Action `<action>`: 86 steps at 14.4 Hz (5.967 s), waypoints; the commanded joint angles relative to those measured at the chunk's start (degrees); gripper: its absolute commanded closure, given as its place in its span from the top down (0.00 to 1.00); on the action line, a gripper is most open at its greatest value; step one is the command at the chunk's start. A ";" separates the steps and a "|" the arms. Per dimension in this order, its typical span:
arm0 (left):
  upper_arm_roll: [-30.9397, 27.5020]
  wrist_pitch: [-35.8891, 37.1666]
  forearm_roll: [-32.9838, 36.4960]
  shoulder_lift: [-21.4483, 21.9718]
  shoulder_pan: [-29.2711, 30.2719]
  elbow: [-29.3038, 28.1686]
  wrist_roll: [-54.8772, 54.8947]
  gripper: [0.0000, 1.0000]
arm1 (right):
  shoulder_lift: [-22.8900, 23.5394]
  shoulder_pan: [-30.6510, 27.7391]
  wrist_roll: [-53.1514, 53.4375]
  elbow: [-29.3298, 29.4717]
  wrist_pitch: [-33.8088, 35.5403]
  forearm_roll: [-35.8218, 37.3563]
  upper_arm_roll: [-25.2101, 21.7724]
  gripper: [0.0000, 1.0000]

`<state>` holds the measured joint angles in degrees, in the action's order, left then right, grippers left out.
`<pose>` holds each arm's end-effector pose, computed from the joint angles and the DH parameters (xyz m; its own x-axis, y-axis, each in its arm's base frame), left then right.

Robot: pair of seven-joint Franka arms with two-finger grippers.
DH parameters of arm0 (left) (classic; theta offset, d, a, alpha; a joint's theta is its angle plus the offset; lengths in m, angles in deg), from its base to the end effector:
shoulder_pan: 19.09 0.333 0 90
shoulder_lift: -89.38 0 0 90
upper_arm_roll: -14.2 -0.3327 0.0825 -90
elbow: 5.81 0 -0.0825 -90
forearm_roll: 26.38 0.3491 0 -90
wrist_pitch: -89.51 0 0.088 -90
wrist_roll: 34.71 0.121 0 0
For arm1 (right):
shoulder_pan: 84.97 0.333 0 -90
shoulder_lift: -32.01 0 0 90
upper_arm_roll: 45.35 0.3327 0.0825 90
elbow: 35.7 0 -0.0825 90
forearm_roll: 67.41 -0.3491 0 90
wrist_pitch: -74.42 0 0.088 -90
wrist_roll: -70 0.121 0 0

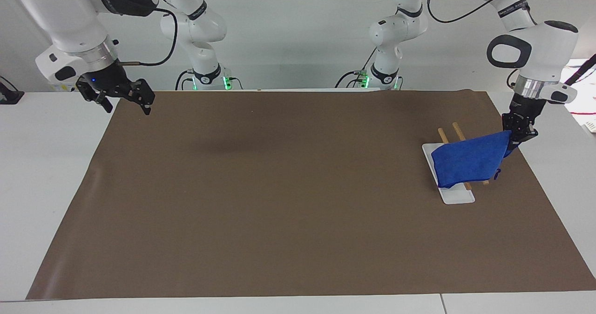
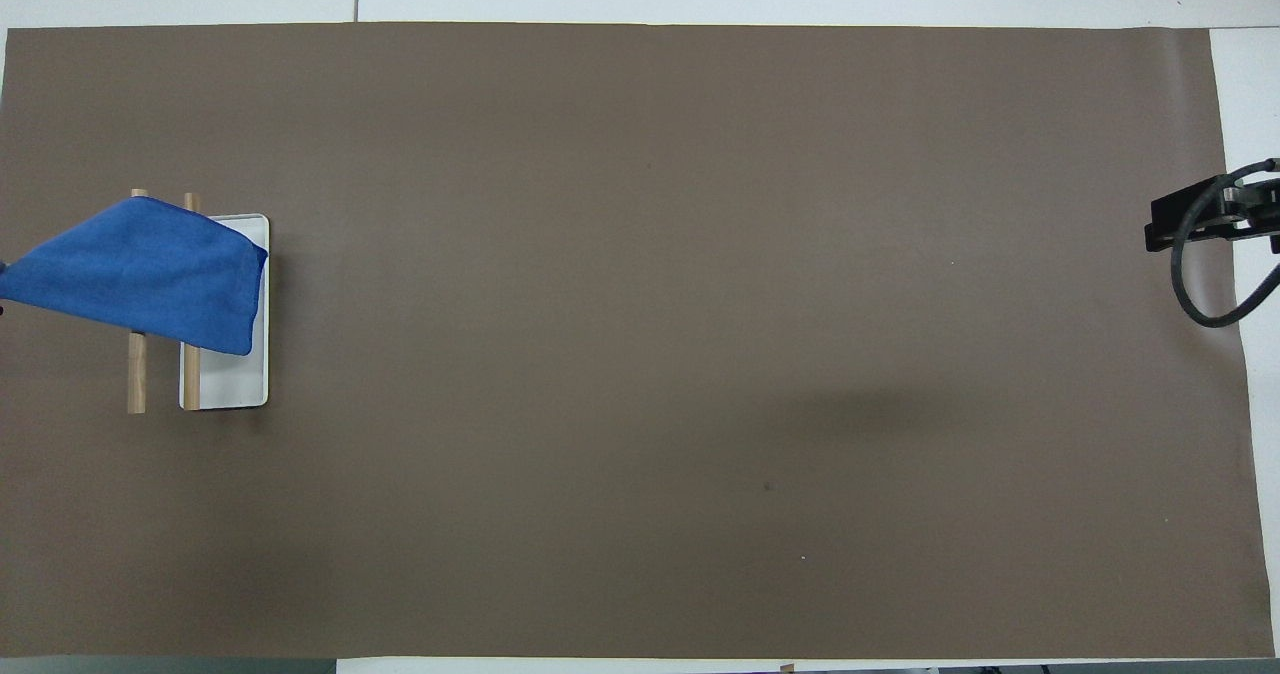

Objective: Right arm passes towel to left arm to hang

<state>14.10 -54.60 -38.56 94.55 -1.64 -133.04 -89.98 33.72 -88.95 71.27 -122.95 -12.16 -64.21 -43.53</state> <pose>0.4946 0.1565 0.4773 0.1388 0.9886 0.0580 0.9051 -0.1504 0.3978 0.5222 -0.0270 0.6276 0.9972 -0.0631 -0.0402 -0.0608 -0.9966 0.0558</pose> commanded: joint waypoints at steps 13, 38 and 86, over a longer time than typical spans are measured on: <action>0.45 14.38 1.02 -0.42 -0.22 9.98 1.13 1.00 | -1.35 0.47 0.22 -2.04 0.18 -2.76 0.47 1.00; 1.50 51.47 8.67 -3.59 -17.54 33.98 57.63 1.00 | -1.53 -0.14 -0.04 -2.40 0.44 -3.11 0.47 1.00; 1.15 52.88 11.66 -3.15 -17.45 33.72 59.58 1.00 | -2.58 1.08 -0.66 -4.33 -1.14 -1.97 0.38 1.00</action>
<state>15.54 -1.05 -27.92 91.15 -18.79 -99.14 -30.61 32.53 -87.17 71.25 -125.58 -12.30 -65.81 -43.43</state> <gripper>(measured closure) 0.000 0.000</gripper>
